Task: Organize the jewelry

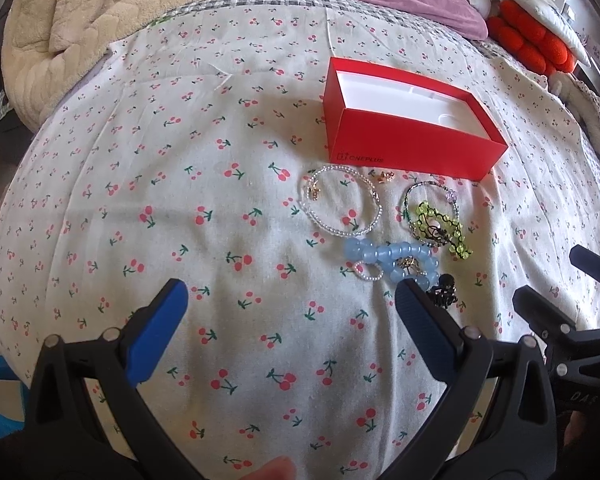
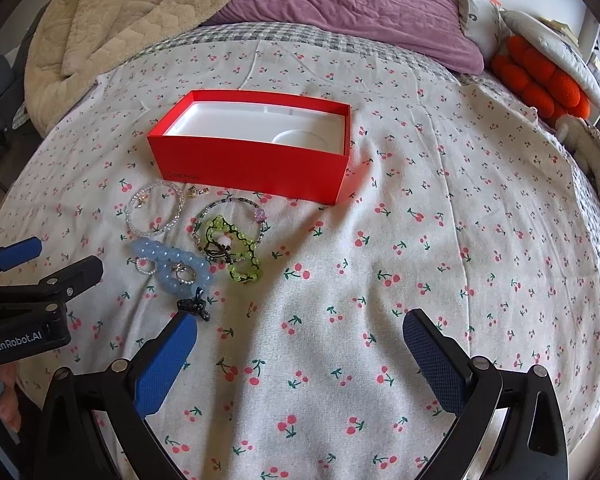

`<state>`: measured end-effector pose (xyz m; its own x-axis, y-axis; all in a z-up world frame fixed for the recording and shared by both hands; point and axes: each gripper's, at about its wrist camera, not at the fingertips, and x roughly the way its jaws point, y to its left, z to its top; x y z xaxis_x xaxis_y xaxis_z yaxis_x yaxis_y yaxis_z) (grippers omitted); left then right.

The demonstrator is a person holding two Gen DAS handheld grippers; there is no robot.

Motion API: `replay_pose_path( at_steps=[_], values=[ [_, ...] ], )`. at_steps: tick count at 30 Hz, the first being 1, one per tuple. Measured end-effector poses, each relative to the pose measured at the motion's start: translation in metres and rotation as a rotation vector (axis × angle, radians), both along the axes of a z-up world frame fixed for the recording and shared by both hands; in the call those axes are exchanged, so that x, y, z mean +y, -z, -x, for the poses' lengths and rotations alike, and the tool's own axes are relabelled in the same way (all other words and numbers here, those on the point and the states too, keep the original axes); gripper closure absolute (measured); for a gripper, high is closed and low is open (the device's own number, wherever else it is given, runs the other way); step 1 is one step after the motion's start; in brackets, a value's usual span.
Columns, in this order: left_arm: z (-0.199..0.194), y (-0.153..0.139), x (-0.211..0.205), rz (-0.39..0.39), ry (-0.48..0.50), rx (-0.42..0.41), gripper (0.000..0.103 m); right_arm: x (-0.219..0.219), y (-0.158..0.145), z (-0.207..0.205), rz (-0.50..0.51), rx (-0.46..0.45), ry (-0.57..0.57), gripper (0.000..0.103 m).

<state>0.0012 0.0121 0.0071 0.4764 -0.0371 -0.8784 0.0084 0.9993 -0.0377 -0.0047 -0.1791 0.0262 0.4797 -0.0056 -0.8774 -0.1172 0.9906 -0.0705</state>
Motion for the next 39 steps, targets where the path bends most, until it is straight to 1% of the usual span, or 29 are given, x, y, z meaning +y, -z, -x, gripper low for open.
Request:
replay_pose_path(
  at_steps=[11, 18, 20, 24, 29, 30, 32, 34, 35, 36, 37, 38, 39],
  values=[
    [-0.004, -0.004, 0.001, 0.017, 0.006, -0.011, 0.0, -0.003, -0.006, -0.003, -0.015, -0.017, 0.012, 0.0],
    [-0.01, -0.009, 0.006, 0.075, 0.035, 0.008, 0.0, -0.007, -0.01, -0.005, -0.063, 0.017, 0.006, 0.0],
    [-0.015, -0.011, 0.008, 0.079, 0.052, 0.017, 0.0, -0.009, -0.015, -0.009, -0.084, 0.021, -0.001, 0.0],
    [-0.029, -0.017, 0.014, 0.06, 0.089, 0.041, 0.0, -0.015, -0.028, -0.022, -0.126, 0.029, -0.011, 0.0],
    [-0.046, -0.028, 0.023, 0.086, 0.126, 0.036, 0.0, -0.021, -0.033, -0.042, -0.238, 0.086, -0.047, 0.001],
    [-0.049, -0.029, 0.024, 0.094, 0.134, 0.038, 0.001, -0.021, -0.032, -0.047, -0.259, 0.096, -0.05, 0.004],
    [-0.055, -0.03, 0.029, 0.121, 0.145, 0.039, 0.008, -0.023, -0.031, -0.056, -0.303, 0.111, -0.056, 0.01],
    [-0.06, -0.027, 0.033, 0.158, 0.152, 0.043, 0.015, -0.024, -0.026, -0.064, -0.341, 0.123, -0.057, 0.018],
    [-0.063, -0.024, 0.035, 0.175, 0.157, 0.048, 0.021, -0.025, -0.021, -0.068, -0.361, 0.132, -0.056, 0.02],
    [-0.065, -0.019, 0.036, 0.195, 0.16, 0.055, 0.028, -0.025, -0.016, -0.073, -0.382, 0.143, -0.059, 0.024],
    [-0.067, -0.013, 0.038, 0.217, 0.159, 0.063, 0.032, -0.025, -0.01, -0.075, -0.402, 0.155, -0.058, 0.03],
    [-0.068, -0.007, 0.04, 0.244, 0.159, 0.072, 0.039, -0.025, -0.003, -0.078, -0.414, 0.169, -0.052, 0.033],
    [-0.07, 0.0, 0.041, 0.27, 0.158, 0.093, 0.043, -0.026, 0.004, -0.08, -0.426, 0.183, -0.048, 0.039]
  ],
)
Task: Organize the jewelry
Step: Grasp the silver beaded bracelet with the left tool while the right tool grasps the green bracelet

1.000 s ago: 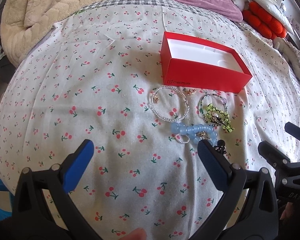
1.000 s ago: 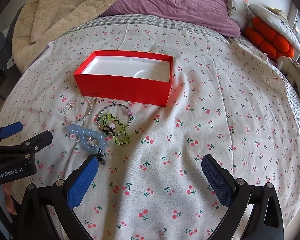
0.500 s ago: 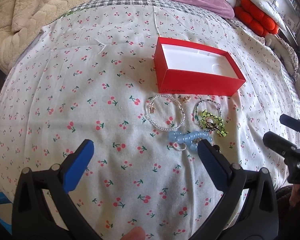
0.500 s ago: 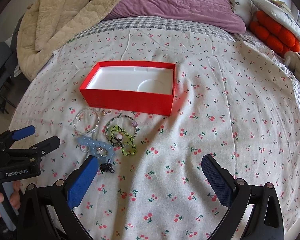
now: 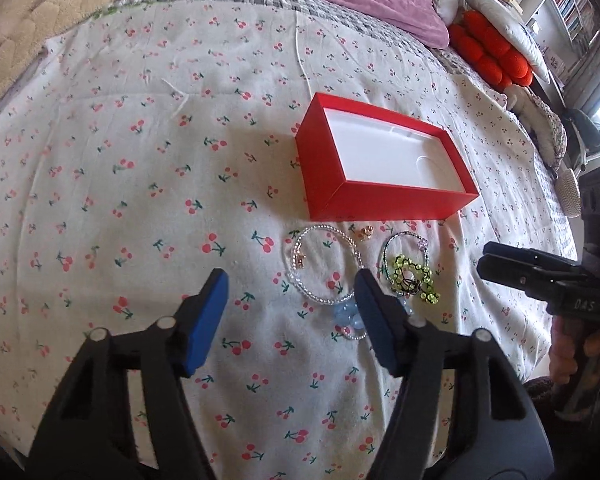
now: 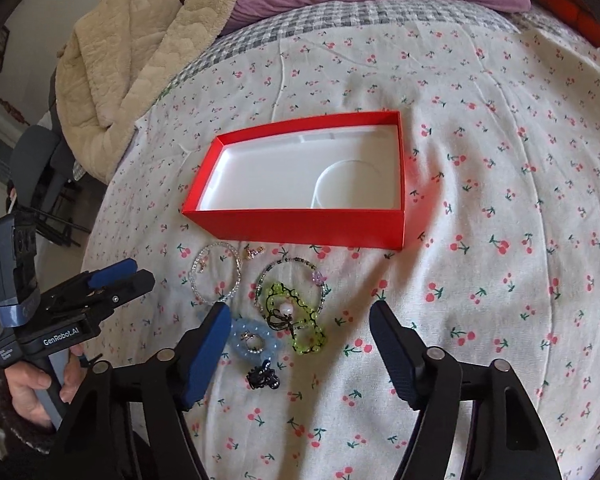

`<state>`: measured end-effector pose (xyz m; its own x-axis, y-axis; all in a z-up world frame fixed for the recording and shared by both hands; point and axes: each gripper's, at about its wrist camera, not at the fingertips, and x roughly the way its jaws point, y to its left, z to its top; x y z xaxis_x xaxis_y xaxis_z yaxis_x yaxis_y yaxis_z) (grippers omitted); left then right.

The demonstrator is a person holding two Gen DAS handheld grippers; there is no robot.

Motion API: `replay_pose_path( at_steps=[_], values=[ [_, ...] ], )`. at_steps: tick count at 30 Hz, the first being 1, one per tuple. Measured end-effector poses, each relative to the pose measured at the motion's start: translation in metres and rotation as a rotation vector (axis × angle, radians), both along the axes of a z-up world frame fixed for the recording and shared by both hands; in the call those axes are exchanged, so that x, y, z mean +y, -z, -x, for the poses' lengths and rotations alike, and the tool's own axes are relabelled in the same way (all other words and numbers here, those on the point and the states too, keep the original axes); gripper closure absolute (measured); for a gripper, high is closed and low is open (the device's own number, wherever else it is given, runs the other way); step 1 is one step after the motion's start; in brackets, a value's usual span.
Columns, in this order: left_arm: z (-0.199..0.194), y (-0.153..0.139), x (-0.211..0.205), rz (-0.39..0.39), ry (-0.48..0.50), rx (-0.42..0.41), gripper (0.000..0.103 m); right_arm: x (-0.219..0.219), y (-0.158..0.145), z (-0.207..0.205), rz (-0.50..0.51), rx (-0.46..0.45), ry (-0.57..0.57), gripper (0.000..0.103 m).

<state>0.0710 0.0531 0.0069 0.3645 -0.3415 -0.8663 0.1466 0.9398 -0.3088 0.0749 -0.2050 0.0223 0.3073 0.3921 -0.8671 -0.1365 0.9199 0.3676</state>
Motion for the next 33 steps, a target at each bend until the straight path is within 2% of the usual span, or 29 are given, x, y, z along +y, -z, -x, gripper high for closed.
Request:
replay_pose_path(
  at_steps=[2, 3, 8, 11, 14, 20, 23, 24, 27, 28, 33],
  values=[
    [-0.004, 0.014, -0.001, 0.037, 0.002, 0.056, 0.059, 0.0, 0.014, -0.002, -0.024, 0.039, -0.001, 0.047],
    [-0.005, 0.018, -0.003, 0.057, 0.013, 0.069, 0.062, 0.002, 0.02, -0.003, -0.035, 0.055, -0.004, 0.051],
    [-0.014, 0.027, -0.016, 0.05, 0.04, 0.08, 0.066, 0.013, 0.033, -0.006, -0.04, 0.081, -0.051, 0.054],
    [-0.017, 0.035, -0.021, 0.011, 0.039, 0.095, 0.066, 0.022, 0.04, -0.006, -0.008, 0.098, -0.082, 0.054],
    [-0.016, 0.038, -0.03, -0.065, 0.07, 0.072, 0.066, 0.029, 0.051, -0.006, 0.044, 0.113, -0.102, 0.054],
    [-0.007, 0.042, -0.045, -0.181, 0.124, 0.014, 0.066, 0.041, 0.054, -0.001, 0.116, 0.073, -0.158, 0.055],
    [-0.005, 0.042, -0.048, -0.21, 0.121, 0.002, 0.072, 0.047, 0.056, 0.005, 0.16, 0.043, -0.194, 0.057],
    [-0.005, 0.042, -0.048, -0.222, 0.116, -0.003, 0.077, 0.048, 0.055, 0.006, 0.175, 0.037, -0.2, 0.061],
    [-0.005, 0.042, -0.044, -0.233, 0.091, -0.003, 0.091, 0.049, 0.056, 0.008, 0.25, 0.013, -0.205, 0.084],
    [-0.004, 0.041, -0.043, -0.231, 0.084, -0.003, 0.092, 0.049, 0.056, 0.008, 0.268, 0.005, -0.211, 0.088],
    [0.002, 0.034, -0.032, -0.199, 0.059, 0.005, 0.097, 0.044, 0.049, 0.009, 0.254, -0.012, -0.2, 0.097]
  ],
)
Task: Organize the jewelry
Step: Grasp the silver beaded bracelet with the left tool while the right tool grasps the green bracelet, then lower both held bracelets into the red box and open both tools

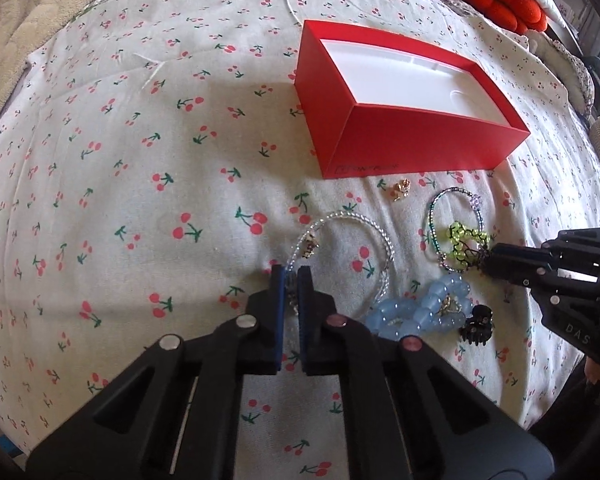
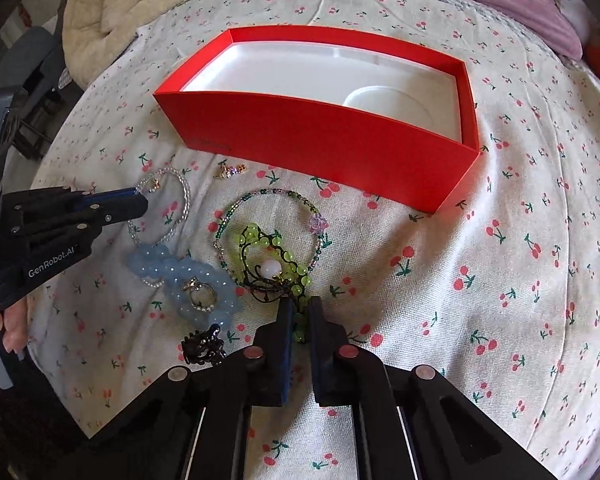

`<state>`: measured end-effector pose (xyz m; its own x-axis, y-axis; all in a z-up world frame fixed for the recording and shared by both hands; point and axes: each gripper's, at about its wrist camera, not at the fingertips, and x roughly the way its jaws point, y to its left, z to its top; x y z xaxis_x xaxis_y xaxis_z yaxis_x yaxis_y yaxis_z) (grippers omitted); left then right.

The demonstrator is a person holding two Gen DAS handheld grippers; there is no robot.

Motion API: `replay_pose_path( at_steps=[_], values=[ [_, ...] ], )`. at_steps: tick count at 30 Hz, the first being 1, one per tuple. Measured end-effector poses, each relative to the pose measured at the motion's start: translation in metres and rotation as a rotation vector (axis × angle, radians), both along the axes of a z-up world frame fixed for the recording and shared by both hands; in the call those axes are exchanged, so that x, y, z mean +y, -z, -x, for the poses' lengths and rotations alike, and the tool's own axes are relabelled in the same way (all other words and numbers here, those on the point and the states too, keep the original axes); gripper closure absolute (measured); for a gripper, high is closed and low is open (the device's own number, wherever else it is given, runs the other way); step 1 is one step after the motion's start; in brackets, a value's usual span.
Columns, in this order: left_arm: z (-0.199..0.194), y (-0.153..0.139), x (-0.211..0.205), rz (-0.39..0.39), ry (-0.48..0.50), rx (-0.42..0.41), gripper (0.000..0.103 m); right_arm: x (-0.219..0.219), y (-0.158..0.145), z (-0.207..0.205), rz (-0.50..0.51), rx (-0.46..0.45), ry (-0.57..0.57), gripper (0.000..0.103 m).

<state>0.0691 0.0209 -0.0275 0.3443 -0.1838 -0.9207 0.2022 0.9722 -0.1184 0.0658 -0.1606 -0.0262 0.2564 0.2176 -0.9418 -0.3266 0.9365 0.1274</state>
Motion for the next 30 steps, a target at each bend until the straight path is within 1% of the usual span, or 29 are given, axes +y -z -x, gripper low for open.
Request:
replay_pose_path(
  at_steps=[7, 12, 15, 16, 20, 25, 30],
  values=[
    [0.013, -0.027, 0.008, 0.073, 0.001, -0.042, 0.097, -0.024, -0.031, 0.005, -0.083, -0.063, 0.045, 0.097],
    [0.012, -0.048, 0.0, 0.097, 0.017, -0.081, 0.097, -0.037, -0.057, 0.008, -0.126, -0.11, 0.082, 0.097],
    [0.011, -0.066, -0.004, 0.127, 0.017, -0.111, 0.097, -0.037, -0.078, 0.003, -0.144, -0.154, 0.096, 0.097],
    [0.011, -0.072, -0.005, 0.139, 0.018, -0.123, 0.097, -0.03, -0.085, -0.001, -0.154, -0.169, 0.103, 0.097],
    [0.004, -0.092, -0.015, 0.191, 0.026, -0.16, 0.097, -0.036, -0.106, -0.004, -0.177, -0.214, 0.131, 0.097],
    [-0.009, -0.104, -0.027, 0.257, 0.064, -0.184, 0.097, -0.04, -0.115, -0.019, -0.204, -0.227, 0.165, 0.097],
    [-0.029, -0.101, -0.04, 0.318, 0.057, -0.177, 0.097, -0.039, -0.111, -0.037, -0.208, -0.222, 0.192, 0.097]
  ],
)
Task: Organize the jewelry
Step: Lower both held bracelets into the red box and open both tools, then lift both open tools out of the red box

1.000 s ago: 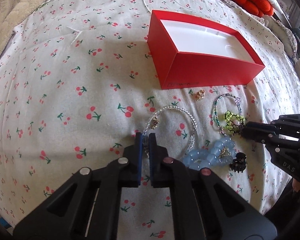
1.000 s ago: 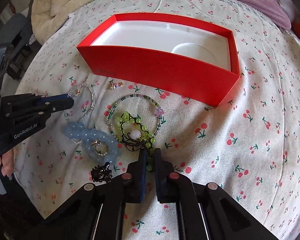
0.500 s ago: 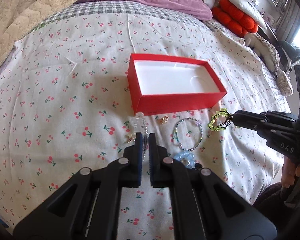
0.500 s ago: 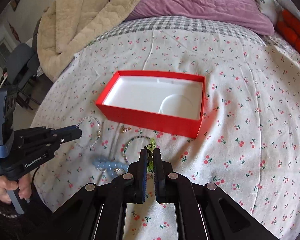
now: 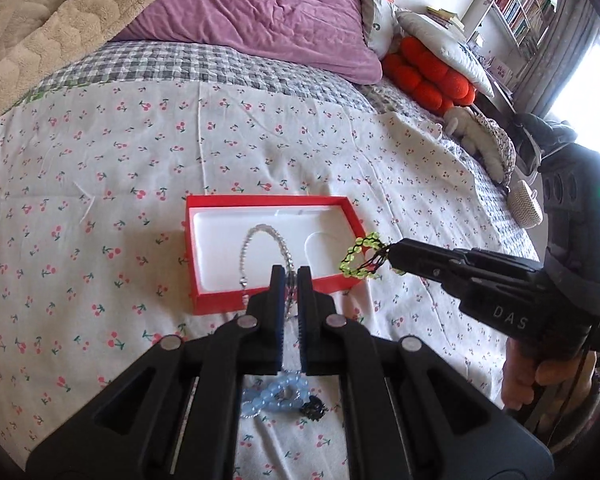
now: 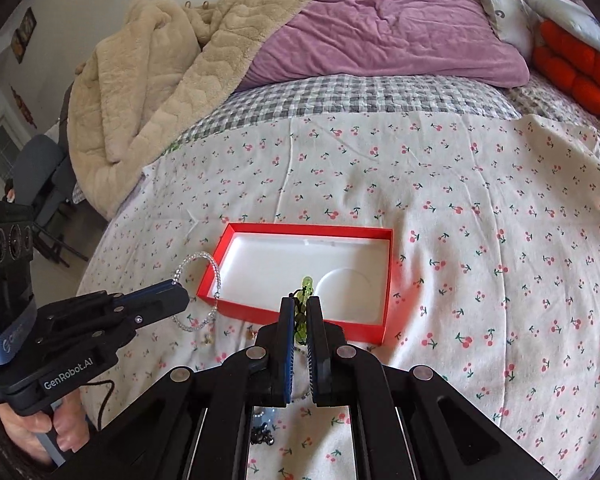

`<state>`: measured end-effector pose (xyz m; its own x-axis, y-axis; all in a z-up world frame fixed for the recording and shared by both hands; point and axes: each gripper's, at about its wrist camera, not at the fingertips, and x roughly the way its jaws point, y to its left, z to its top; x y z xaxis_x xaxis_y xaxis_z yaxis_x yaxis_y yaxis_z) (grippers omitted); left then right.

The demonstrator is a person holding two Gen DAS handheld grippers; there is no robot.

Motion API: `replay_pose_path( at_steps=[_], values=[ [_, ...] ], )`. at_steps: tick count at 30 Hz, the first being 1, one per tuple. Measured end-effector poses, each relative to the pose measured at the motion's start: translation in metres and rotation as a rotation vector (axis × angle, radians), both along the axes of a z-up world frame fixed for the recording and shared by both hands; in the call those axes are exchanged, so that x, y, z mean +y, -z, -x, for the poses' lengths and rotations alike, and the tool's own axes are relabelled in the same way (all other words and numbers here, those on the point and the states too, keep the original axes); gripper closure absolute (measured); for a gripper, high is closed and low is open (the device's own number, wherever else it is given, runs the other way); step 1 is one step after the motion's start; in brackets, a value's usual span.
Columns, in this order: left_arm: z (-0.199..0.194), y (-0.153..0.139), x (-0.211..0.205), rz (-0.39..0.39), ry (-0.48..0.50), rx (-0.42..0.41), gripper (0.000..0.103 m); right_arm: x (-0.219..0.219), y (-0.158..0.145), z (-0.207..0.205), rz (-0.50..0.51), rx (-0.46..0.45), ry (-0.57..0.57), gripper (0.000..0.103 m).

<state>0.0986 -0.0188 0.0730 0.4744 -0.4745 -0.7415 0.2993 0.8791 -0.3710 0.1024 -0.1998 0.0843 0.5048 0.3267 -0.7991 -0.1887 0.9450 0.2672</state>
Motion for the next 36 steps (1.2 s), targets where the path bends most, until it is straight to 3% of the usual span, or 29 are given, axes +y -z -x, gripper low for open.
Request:
replay_pose_path(
  at_steps=[6, 11, 18, 26, 34, 36],
  values=[
    [-0.024, 0.018, -0.009, 0.081, -0.002, 0.026, 0.097, 0.006, 0.016, -0.024, -0.024, 0.014, 0.012, 0.097],
    [-0.036, 0.033, -0.009, 0.087, -0.008, 0.051, 0.096, 0.011, 0.037, -0.039, -0.034, 0.039, 0.005, 0.097],
    [-0.043, 0.046, -0.006, -0.029, -0.044, 0.064, 0.096, 0.003, 0.053, -0.047, 0.015, 0.07, 0.028, 0.097],
    [-0.044, 0.051, -0.007, -0.076, -0.05, 0.04, 0.096, -0.005, 0.052, -0.047, 0.027, 0.045, 0.026, 0.095],
    [-0.034, 0.036, -0.003, -0.106, -0.042, -0.003, 0.063, 0.0, 0.042, -0.038, 0.034, 0.034, -0.014, 0.09],
    [-0.028, 0.03, 0.0, -0.119, -0.049, -0.022, 0.049, 0.001, 0.038, -0.034, 0.038, 0.034, -0.024, 0.089]
  ],
)
